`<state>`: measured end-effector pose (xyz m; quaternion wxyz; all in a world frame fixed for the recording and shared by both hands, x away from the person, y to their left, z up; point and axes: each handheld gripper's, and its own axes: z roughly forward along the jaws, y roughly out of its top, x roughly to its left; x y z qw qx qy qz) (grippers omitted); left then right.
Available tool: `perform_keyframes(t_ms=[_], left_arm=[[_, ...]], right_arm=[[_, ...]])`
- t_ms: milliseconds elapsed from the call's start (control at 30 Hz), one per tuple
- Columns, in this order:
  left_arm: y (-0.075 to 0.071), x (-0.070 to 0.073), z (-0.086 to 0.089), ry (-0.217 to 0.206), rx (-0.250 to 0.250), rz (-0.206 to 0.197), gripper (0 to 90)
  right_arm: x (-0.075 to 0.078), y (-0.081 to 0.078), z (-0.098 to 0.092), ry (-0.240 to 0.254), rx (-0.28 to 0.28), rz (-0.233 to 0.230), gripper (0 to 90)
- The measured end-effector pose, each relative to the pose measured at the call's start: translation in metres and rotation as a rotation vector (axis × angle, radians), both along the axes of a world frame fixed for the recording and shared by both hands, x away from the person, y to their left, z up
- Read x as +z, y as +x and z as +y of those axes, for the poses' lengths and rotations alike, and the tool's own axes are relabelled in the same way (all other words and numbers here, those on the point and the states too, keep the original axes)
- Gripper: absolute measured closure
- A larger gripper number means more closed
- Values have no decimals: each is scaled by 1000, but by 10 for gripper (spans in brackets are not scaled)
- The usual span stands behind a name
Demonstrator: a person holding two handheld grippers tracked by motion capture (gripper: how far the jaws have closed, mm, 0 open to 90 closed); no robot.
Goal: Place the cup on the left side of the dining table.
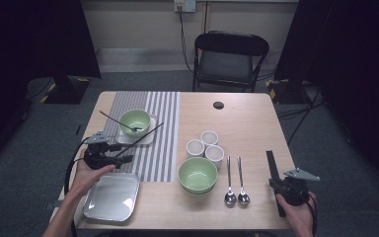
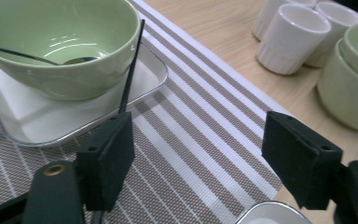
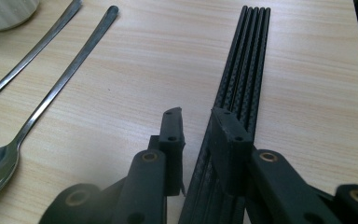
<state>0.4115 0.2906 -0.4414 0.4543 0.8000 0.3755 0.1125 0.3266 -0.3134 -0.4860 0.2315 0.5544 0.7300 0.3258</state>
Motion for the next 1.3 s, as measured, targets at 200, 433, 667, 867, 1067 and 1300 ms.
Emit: perform_keyframes(t_ms=[200,433,667,867,1067,1300], left_arm=[[-1,0,1,2,-5,-5,237],[0,-2,1,12,2,-6,244],[0,-2,-1,23,4,-7,244],[1,0,-3,4,2,-6,260],[-1,4,-7,9,-10,-24,256],[0,5,-9,11,-7,-30,255]], right_arm=[[0,0,2,-6,3,1,763],[2,-1,3,-4,14,-6,766],[0,-1,1,-11,9,3,770],[-2,4,9,-20,40,28,772],[1,4,13,-10,41,29,757],[-1,6,12,-15,34,48,846]])
